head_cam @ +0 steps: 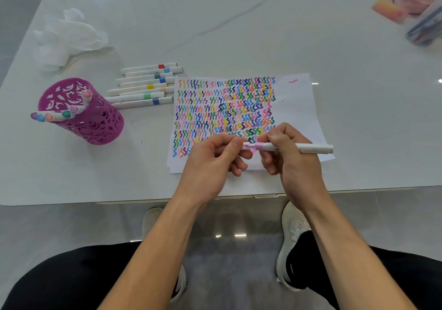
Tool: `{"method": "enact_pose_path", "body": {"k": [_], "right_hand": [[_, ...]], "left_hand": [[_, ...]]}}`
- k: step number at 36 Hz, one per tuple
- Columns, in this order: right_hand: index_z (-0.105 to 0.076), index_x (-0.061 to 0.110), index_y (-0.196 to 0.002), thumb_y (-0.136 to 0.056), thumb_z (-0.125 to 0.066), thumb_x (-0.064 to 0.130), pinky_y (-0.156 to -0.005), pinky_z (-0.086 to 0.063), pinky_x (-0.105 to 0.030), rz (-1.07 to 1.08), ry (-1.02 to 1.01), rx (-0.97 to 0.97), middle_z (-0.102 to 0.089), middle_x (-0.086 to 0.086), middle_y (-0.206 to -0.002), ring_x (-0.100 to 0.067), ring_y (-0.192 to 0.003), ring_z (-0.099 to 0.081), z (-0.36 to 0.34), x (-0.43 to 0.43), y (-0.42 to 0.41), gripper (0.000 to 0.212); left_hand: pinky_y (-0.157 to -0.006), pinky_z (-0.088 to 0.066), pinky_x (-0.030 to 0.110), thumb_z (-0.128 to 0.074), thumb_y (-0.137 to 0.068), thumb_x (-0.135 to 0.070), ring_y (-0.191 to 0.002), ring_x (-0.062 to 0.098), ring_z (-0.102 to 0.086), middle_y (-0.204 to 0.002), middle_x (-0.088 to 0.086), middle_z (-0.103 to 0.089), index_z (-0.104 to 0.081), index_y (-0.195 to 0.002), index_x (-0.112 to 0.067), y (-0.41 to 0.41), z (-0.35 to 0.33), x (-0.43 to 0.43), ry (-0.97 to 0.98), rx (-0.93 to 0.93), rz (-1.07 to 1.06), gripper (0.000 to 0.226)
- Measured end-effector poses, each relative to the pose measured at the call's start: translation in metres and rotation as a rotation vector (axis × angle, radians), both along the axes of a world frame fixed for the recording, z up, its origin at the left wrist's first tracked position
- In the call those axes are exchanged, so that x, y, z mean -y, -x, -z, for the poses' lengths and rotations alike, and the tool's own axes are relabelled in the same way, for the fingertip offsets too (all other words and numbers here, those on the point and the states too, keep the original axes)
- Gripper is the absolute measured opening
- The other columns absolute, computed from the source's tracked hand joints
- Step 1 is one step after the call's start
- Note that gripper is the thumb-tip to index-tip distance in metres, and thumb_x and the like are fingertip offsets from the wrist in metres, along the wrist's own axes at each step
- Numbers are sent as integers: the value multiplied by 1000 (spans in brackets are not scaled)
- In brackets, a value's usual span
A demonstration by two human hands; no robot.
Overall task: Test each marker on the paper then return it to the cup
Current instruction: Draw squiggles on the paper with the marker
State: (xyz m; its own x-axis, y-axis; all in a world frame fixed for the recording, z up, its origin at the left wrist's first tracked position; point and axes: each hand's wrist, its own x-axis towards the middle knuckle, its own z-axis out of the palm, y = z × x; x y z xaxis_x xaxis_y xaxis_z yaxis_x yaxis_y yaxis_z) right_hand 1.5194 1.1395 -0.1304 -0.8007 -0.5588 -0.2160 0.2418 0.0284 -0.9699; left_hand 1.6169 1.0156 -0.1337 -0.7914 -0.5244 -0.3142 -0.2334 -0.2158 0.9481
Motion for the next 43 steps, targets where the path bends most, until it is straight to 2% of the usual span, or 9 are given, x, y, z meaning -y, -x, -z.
{"method": "enact_pose_path", "body": {"k": [8, 12, 18, 23, 28, 32, 34, 38, 43], "right_hand": [[-54, 11, -75, -88, -52, 22, -44, -32, -19, 45, 65, 53, -55, 3, -56, -11, -48, -41, -1, -1, 5, 17], [-55, 1, -84, -102, -51, 9, -44, -34, -16, 14, 34, 17, -53, 9, -52, -6, -45, -42, -1, 0, 2, 21], [-49, 7, -90, -105, -54, 9, -45, -35, -18, 4, -8, 19, -50, 5, -54, -8, -46, -44, 2, 2, -2, 15], [-40, 11, -78, -104, -60, 24, -44, -34, -22, 58, -18, -13, -44, -2, -52, -11, -46, -41, 5, 5, -4, 35], [-40, 27, -62, -92, -74, 36, -48, -34, -24, 124, 5, -41, -42, -35, -66, -23, -57, -47, 9, 8, -2, 46], [-38, 23, -66, -99, -71, 23, -54, -33, -27, 136, -18, -47, -54, 7, -48, -22, -65, -69, 9, 7, -2, 46], [-38, 22, -67, -99, -70, 20, -55, -34, -29, 146, -22, -47, -56, 8, -48, -16, -62, -69, 8, 8, -3, 46], [-38, 25, -66, -97, -71, 23, -56, -36, -32, 142, -39, -61, -58, 9, -50, -32, -70, -62, 7, 9, -5, 45], [-37, 20, -65, -100, -68, 15, -57, -43, -27, 147, -65, -70, -59, 6, -49, -9, -56, -65, 10, 10, -6, 47]], "left_hand": [[-57, -51, 24, -50, -105, -15, -64, 16, -63, -73, 2, -71, -72, -98, -11, 1, -1, 1, -19, -13, 9, 23], [-57, -51, 25, -49, -106, -14, -63, 16, -62, -73, 3, -70, -70, -102, -6, 0, -1, -1, -30, -5, 42, 23], [-56, -50, 25, -50, -105, -14, -62, 17, -61, -71, 3, -68, -69, -103, -3, 0, -2, -3, -7, -3, 65, 22], [-54, -49, 26, -52, -105, -16, -59, 17, -59, -69, 4, -67, -69, -97, -5, -1, 0, -4, -20, 18, 61, 21], [-52, -47, 25, -55, -104, -19, -56, 15, -57, -68, 3, -65, -68, -94, -4, -1, 1, -8, -82, 38, 53, 23], [-49, -44, 22, -55, -103, -23, -52, 13, -53, -65, 2, -61, -68, -90, -5, 1, -2, -11, -170, 49, 39, 26], [-48, -43, 21, -56, -103, -22, -50, 13, -52, -64, 2, -60, -68, -89, -5, 2, -3, -12, -215, 46, 23, 25], [-47, -43, 21, -57, -102, -23, -50, 12, -51, -64, 2, -59, -67, -96, 2, 2, -2, -14, -287, 51, 5, 28], [-47, -45, 20, -57, -102, -21, -50, 12, -52, -63, 3, -59, -64, -106, 15, 1, -2, -16, -314, 58, -20, 37]]}}
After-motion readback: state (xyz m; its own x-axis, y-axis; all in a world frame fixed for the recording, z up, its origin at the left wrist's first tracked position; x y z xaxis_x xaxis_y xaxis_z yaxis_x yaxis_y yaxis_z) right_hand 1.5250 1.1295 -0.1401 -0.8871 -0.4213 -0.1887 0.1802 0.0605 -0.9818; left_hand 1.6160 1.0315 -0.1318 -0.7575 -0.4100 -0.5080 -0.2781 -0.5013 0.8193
